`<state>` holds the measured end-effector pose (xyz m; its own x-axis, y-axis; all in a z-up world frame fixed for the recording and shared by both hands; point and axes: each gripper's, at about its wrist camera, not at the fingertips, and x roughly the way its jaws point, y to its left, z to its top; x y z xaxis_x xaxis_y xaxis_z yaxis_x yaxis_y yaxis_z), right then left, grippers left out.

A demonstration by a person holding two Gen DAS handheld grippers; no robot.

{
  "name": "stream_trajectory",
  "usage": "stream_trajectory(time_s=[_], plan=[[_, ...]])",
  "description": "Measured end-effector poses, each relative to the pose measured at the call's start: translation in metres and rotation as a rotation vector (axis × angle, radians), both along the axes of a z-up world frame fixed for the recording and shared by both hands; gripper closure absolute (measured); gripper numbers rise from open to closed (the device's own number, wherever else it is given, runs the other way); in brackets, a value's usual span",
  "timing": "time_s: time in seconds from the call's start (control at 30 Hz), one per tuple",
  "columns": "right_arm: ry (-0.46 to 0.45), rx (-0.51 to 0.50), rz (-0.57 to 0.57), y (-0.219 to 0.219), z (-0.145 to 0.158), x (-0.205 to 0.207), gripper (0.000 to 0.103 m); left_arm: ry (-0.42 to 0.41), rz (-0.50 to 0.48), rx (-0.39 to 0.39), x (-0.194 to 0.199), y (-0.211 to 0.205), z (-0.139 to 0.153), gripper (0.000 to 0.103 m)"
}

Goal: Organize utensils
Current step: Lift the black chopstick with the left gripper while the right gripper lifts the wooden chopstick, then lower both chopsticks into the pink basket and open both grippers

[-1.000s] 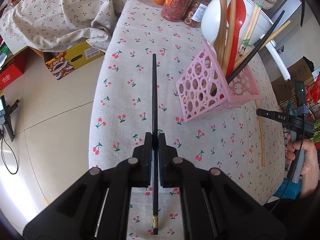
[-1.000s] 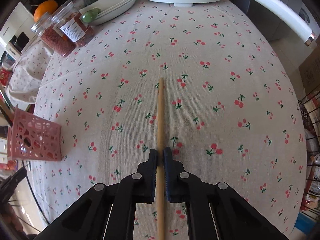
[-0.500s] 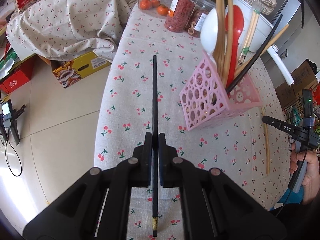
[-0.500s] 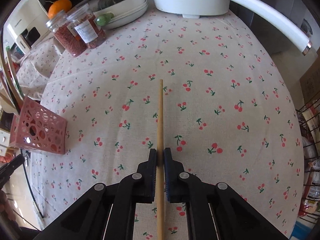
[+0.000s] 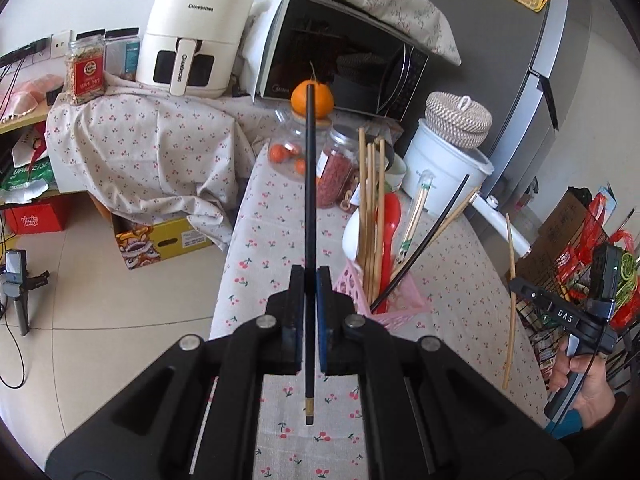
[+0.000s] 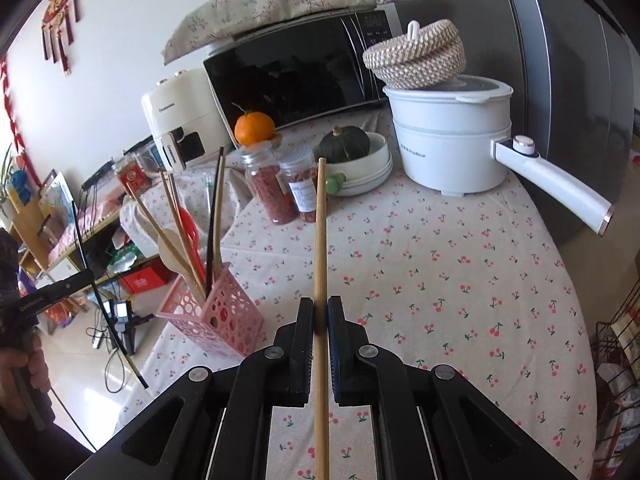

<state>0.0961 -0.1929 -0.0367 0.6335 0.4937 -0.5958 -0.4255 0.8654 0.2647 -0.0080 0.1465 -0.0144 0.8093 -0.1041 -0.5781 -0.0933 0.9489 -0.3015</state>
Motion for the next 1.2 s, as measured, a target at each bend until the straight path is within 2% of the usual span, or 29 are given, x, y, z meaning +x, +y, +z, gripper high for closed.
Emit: stream_trajectory(time_s=[0.1, 0.3, 0.4, 0.47, 0.63, 0.73, 0.93, 1.2], plan=[[-0.061, 0.050, -0.008, 0.002, 0.018, -0.005, 0.096, -0.096, 0.008, 0.011, -0.006, 0.001, 0.018, 0.097], [-0.162, 0.133, -0.038, 0.015, 0.047, -0.013, 0.096, -0.303, 0.013, -0.043, -0.019, 0.003, 0.051, 0.097], [-0.212, 0.160, -0.055, 0.028, 0.059, -0.016, 0.096, -0.384, -0.019, -0.019, -0.017, -0.009, 0.060, 0.097], [-0.246, 0.180, -0.067, 0.040, 0.065, -0.015, 0.096, -0.407, -0.048, 0.007, -0.009, -0.019, 0.061, 0.097], [-0.305, 0.266, -0.101, 0.069, 0.071, -0.010, 0.096, -0.424, -0.116, 0.061, 0.014, -0.042, 0.049, 0.097], [-0.358, 0.288, -0.129, 0.087, 0.069, -0.008, 0.096, -0.403, -0.146, 0.086, 0.024, -0.051, 0.040, 0.097], [-0.480, 0.274, -0.190, 0.111, 0.049, -0.006, 0.096, -0.349, -0.159, 0.081, 0.038, -0.052, 0.028, 0.097], [-0.523, 0.256, -0.212, 0.129, 0.017, 0.001, 0.096, -0.298, -0.155, 0.069, 0.049, -0.049, 0.018, 0.097]])
